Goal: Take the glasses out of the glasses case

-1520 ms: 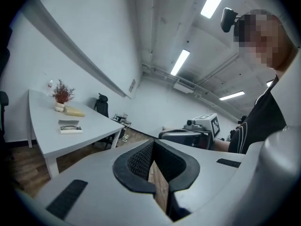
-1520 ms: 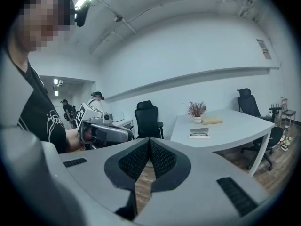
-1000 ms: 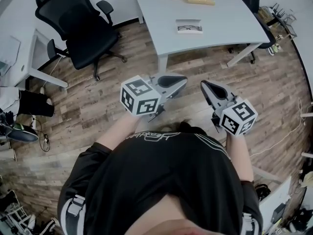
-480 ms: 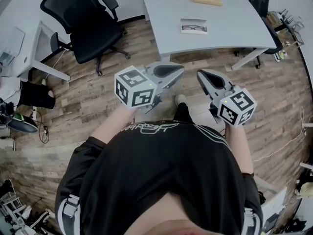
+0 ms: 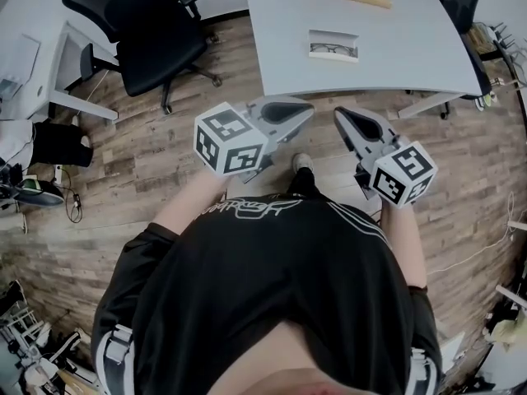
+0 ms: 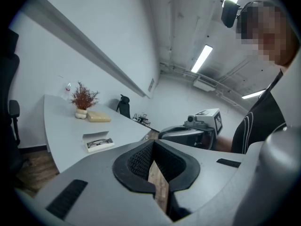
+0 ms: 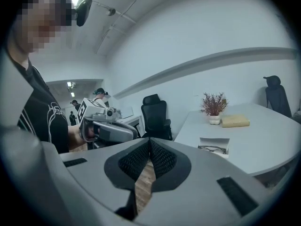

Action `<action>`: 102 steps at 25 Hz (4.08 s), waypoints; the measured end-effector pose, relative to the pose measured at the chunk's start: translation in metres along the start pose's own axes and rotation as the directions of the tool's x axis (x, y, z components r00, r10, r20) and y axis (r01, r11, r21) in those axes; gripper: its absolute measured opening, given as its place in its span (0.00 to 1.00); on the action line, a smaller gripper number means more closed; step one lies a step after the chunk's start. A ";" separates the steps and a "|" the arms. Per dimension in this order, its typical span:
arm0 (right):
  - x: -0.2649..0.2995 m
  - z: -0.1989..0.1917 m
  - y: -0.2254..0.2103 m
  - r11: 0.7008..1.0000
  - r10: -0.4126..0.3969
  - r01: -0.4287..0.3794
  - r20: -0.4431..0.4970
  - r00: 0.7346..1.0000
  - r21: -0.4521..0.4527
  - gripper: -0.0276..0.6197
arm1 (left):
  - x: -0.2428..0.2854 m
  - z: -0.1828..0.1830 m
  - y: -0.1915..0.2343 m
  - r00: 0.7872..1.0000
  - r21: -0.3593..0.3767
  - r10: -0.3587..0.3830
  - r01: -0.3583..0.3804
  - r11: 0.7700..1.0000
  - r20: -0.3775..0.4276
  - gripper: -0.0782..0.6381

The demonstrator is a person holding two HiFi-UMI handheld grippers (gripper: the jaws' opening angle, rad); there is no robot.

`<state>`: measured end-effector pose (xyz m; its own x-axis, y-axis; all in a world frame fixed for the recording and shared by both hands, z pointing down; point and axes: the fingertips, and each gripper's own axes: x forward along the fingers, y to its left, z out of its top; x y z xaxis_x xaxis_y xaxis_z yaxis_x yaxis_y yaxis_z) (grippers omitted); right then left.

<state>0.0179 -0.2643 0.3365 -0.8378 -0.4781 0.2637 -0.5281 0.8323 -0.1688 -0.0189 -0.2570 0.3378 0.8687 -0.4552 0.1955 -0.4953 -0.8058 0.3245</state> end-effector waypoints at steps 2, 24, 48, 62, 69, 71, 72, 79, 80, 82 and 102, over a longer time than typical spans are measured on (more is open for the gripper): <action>0.006 0.001 -0.018 1.000 0.011 -0.011 -0.002 1.000 0.010 0.06 | 0.013 0.003 0.013 1.000 -0.007 0.005 -0.005 1.000 -0.004 0.12; 0.069 -0.027 -0.166 0.993 0.106 -0.099 -0.118 0.987 0.070 0.06 | 0.110 -0.010 0.128 0.991 -0.117 0.074 -0.087 0.989 -0.112 0.12; 0.162 -0.081 -0.260 0.862 0.036 -0.292 -0.526 0.850 -0.414 0.06 | 0.126 -0.021 0.203 0.974 -0.275 0.191 -0.218 0.936 -0.122 0.12; 0.186 -0.129 -0.278 0.719 0.001 -0.470 -0.675 0.738 -0.512 0.06 | 0.132 -0.030 0.216 0.965 -0.338 0.230 -0.259 0.905 -0.123 0.12; 0.192 -0.136 -0.281 0.694 -0.033 -0.479 -0.688 0.725 -0.537 0.06 | 0.130 -0.025 0.213 0.966 -0.356 0.237 -0.257 0.898 -0.099 0.12; 0.193 -0.135 -0.283 0.698 -0.034 -0.473 -0.686 0.727 -0.537 0.06 | 0.128 -0.026 0.212 0.968 -0.367 0.232 -0.252 0.895 -0.097 0.12; 0.193 -0.135 -0.283 0.700 -0.034 -0.473 -0.686 0.727 -0.535 0.06 | 0.127 -0.027 0.211 0.968 -0.373 0.230 -0.250 0.893 -0.097 0.12; 0.193 -0.135 -0.284 0.690 -0.038 -0.482 -0.691 0.722 -0.540 0.06 | 0.124 -0.031 0.212 0.967 -0.387 0.237 -0.256 0.886 -0.097 0.12; 0.193 -0.136 -0.284 0.686 -0.040 -0.484 -0.692 0.721 -0.543 0.06 | 0.124 -0.031 0.212 0.966 -0.388 0.239 -0.258 0.885 -0.097 0.12; 0.193 -0.136 -0.284 0.679 -0.043 -0.486 -0.691 0.721 -0.549 0.06 | 0.124 -0.031 0.212 0.966 -0.389 0.240 -0.259 0.884 -0.097 0.12; 0.196 -0.117 -0.299 0.639 -0.168 -0.371 -0.593 0.788 -0.674 0.06 | 0.117 -0.022 0.210 0.968 -0.369 0.234 -0.249 0.896 -0.084 0.12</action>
<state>0.0277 -0.5740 0.5503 -0.4890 -0.3501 0.7990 0.0664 0.8983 0.4343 -0.0212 -0.4713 0.4489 0.7245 -0.5976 0.3435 -0.6633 -0.4689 0.5832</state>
